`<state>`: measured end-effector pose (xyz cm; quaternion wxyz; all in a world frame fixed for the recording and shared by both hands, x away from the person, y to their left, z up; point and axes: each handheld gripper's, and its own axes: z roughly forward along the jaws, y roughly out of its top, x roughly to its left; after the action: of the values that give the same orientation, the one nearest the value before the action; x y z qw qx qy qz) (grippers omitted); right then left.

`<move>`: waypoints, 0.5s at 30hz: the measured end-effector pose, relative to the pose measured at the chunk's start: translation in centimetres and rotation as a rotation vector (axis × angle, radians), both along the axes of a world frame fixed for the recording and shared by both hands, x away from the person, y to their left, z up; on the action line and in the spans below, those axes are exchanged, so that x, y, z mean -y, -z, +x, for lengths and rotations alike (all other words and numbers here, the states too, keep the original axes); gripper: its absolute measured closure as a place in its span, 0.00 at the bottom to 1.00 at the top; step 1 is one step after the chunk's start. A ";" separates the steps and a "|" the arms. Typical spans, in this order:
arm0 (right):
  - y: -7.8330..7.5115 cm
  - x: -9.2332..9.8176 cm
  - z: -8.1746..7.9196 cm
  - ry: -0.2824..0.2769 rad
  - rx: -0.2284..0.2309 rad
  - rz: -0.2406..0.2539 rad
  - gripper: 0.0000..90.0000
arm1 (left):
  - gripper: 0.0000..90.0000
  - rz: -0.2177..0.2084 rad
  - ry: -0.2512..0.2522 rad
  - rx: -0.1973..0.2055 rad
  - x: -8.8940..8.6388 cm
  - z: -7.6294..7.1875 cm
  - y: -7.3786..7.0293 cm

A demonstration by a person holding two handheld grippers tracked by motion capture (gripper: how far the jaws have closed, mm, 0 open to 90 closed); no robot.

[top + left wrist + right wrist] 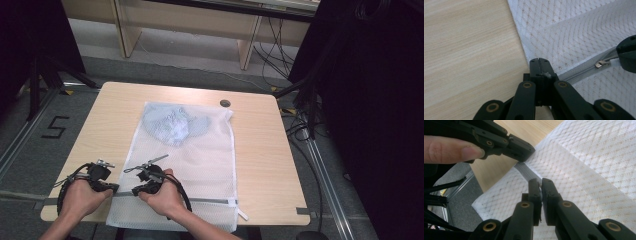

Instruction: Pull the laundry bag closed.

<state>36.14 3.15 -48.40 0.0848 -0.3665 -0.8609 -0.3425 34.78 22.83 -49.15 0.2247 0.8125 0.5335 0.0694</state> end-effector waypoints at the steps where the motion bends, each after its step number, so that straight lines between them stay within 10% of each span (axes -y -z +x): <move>1: 0.0 0.1 0.0 0.003 0.001 -0.002 0.97 | 1.00 0.001 0.001 0.000 0.0 0.0 0.0; 15: -0.1 0.6 0.0 0.013 -0.002 -0.004 0.97 | 1.00 -0.012 -0.008 0.018 0.0 -0.1 0.2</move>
<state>36.15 2.50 -48.31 0.0825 -0.3725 -0.8592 -0.3409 34.73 22.80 -49.31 0.2342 0.8081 0.5353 0.0743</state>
